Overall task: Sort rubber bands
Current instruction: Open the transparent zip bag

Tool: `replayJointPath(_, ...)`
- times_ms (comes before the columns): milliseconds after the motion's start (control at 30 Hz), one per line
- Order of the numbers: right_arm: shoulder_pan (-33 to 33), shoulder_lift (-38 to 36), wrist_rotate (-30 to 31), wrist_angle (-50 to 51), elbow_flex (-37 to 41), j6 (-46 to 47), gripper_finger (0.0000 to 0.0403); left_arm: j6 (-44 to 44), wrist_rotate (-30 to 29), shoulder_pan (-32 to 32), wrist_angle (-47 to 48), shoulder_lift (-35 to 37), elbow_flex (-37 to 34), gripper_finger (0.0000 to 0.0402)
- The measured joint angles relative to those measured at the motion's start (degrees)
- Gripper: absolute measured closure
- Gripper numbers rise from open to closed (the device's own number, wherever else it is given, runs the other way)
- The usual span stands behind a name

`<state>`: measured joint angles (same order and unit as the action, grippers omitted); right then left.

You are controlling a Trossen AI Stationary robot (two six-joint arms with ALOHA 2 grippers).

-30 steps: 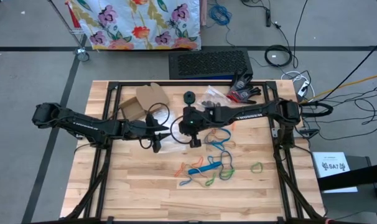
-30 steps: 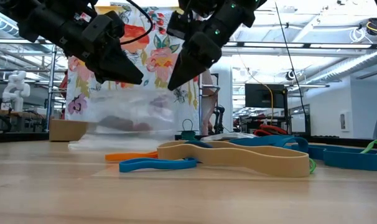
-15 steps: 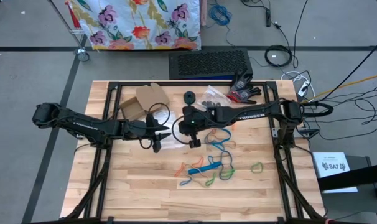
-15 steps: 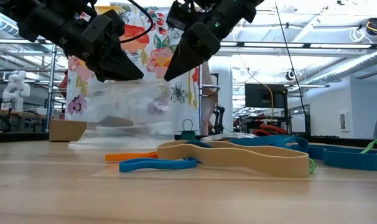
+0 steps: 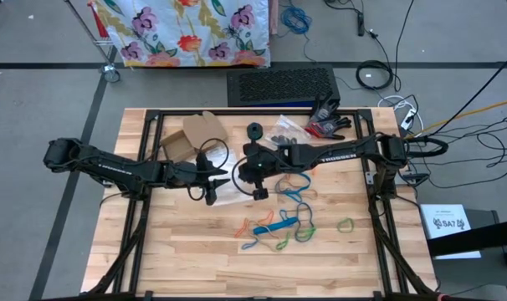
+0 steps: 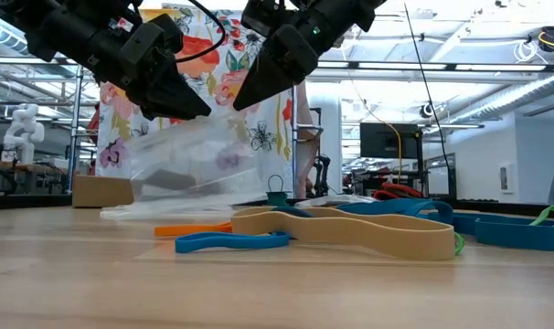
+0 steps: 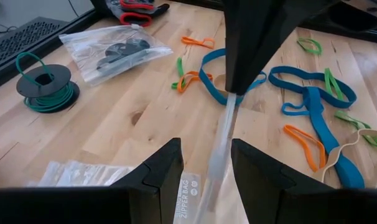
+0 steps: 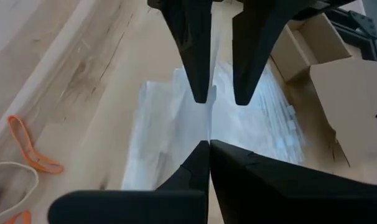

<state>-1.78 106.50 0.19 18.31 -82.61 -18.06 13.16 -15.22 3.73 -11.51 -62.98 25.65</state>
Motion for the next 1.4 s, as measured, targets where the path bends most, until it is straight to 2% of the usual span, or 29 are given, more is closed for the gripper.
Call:
replayJointPath(400, 0.02, 0.00, -0.02, 0.63, 0.00, 0.31, 0.0403, 0.05, 0.26, 0.00, 0.04, 0.00, 0.00, 0.0261)
replayJointPath(600, -0.24, 0.51, -0.28, 6.98, -0.04, 7.55, 0.0403, 0.23, 0.42, 0.00, 0.04, 0.00, 0.00, 0.0261)
replayJointPath(967, -4.49, 7.55, -0.76, 6.97, 3.09, 12.61, 0.0403, 1.54, 0.48, 0.04, 0.35, 0.00, 0.00, 0.0261)
replayJointPath(1167, -7.78, 7.93, -11.64, 5.80, 4.34, 13.13, 0.0403, 1.51, 0.47, 0.04, 0.59, -0.02, 0.00, 0.0261)
replayJointPath(1267, -8.46, 7.93, -12.76, 5.94, 4.57, 12.51, 0.0396, 1.50, 0.47, 0.04, 0.57, -0.02, 0.00, 0.0261)
replayJointPath(1400, -8.44, 7.93, -12.16, 5.75, 4.63, 10.98, 0.0363, 1.47, 0.46, 0.04, 0.59, -0.02, -0.02, 0.0261)
